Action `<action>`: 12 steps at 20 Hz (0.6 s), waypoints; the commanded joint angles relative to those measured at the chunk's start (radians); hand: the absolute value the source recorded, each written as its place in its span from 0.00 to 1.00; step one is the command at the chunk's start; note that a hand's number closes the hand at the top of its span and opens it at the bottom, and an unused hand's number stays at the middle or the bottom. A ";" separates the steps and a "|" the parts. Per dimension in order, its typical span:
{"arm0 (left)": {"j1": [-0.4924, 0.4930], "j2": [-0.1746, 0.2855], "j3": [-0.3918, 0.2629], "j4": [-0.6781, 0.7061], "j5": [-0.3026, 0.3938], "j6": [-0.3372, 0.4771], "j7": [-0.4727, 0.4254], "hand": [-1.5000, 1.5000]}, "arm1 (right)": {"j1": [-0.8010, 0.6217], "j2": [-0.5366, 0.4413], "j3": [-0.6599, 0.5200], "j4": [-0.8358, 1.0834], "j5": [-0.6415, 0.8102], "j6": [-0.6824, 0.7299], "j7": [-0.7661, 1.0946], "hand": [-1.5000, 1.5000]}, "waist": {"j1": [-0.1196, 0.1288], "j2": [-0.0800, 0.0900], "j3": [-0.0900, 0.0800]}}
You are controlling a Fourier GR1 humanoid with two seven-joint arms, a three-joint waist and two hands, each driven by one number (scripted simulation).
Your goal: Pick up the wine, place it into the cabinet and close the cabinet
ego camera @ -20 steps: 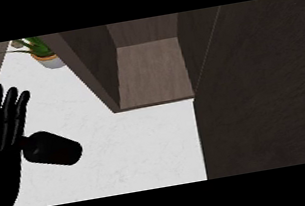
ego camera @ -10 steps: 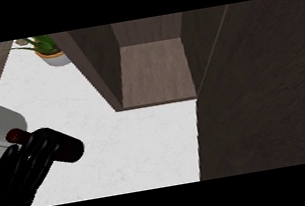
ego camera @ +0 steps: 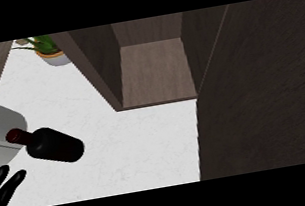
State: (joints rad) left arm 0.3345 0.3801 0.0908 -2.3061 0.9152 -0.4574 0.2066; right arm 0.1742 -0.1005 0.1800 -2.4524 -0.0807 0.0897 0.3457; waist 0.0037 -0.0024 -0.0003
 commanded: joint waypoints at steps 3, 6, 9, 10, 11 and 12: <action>0.018 0.047 0.099 -0.125 0.172 0.100 0.109 0.00 | -0.082 -0.001 0.006 -0.082 0.002 -0.041 0.150 0.00 | 0.003 0.000 0.000; 0.059 0.048 0.143 -0.152 0.208 0.090 0.121 0.00 | -0.033 0.028 0.053 -0.044 0.041 -0.030 0.062 0.00 | 0.004 -0.001 0.001; 0.062 0.046 0.180 -0.135 0.223 0.064 0.126 0.00 | -0.028 0.043 0.107 -0.095 0.096 -0.060 0.116 0.00 | 0.004 -0.002 0.000; -0.001 0.039 0.183 -0.059 0.194 0.077 0.121 0.00 | -0.049 0.023 0.077 -0.151 0.079 -0.070 0.190 0.00 | -0.002 0.000 0.000; 0.008 0.071 0.225 -0.099 0.255 0.111 0.159 0.00 | -0.116 0.017 0.016 -0.095 0.036 -0.070 0.190 0.00 | 0.003 0.000 0.000; -0.047 0.071 0.204 -0.087 0.222 0.149 0.157 0.00 | -0.138 -0.006 0.020 -0.165 0.024 -0.073 0.282 0.00 | -0.002 0.000 0.000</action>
State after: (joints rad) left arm 0.3315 0.4307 0.2520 -2.3283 1.0722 -0.3732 0.3241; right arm 0.0825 -0.0852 0.2151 -2.4816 -0.0392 0.0368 0.4822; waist 0.0044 -0.0025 -0.0001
